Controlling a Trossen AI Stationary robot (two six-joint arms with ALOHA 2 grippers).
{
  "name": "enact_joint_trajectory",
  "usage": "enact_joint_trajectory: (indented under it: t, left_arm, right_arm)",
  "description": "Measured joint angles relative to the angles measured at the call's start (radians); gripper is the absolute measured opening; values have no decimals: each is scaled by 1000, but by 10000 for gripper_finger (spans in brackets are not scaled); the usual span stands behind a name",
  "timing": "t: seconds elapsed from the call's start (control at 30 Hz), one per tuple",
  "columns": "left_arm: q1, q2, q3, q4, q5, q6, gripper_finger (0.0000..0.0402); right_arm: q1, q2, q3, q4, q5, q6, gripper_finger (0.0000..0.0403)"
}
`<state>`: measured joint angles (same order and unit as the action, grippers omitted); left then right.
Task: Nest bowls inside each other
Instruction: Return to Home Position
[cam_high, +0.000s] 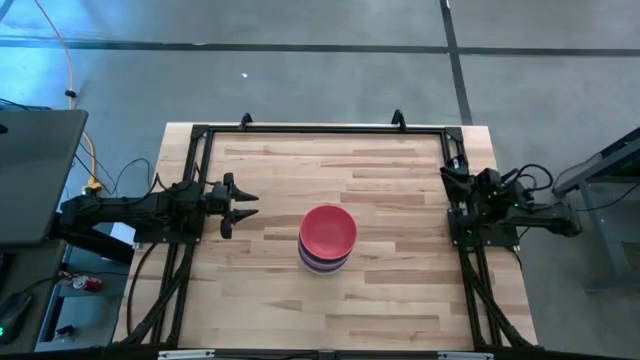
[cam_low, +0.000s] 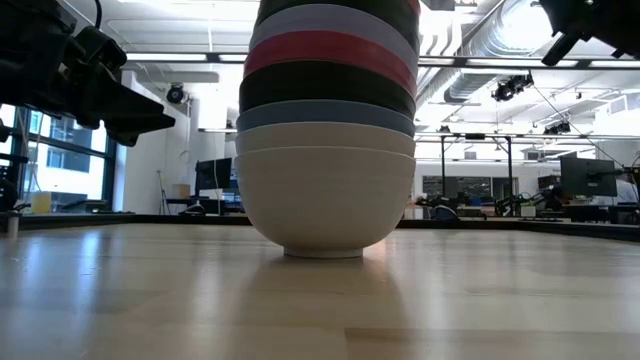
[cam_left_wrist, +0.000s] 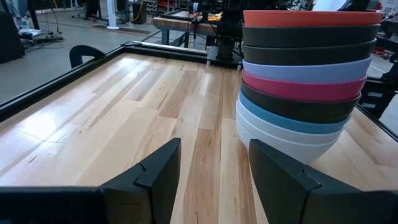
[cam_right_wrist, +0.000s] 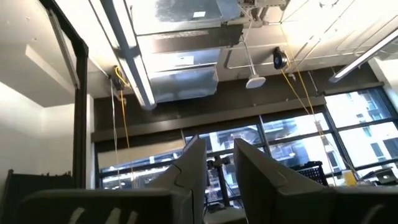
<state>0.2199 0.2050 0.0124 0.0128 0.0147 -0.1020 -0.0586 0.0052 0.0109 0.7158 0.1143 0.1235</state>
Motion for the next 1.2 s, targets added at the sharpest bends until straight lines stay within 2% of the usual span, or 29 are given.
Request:
enact_joint_trajectory:
  t: [0.4, 0.57, 0.77, 1.0, 1.2]
  left_arm:
    - [0, 0, 0, 0, 0, 0, 179]
    - [0, 0, 0, 0, 0, 0, 179]
    - [0, 0, 0, 0, 0, 0, 179]
    - [0, 0, 0, 0, 0, 0, 179]
    - [0, 0, 0, 1, 0, -2, 179]
  right_arm:
    - [2, 1, -2, -16, -11, 10, 74]
    - [52, 4, -2, -42, -12, 16, 74]
    - [147, 77, -2, -8, -11, -2, 74]
    - [208, 191, -2, 108, 52, -99, 74]
    - [209, 189, 22, 20, 34, -149, 74]
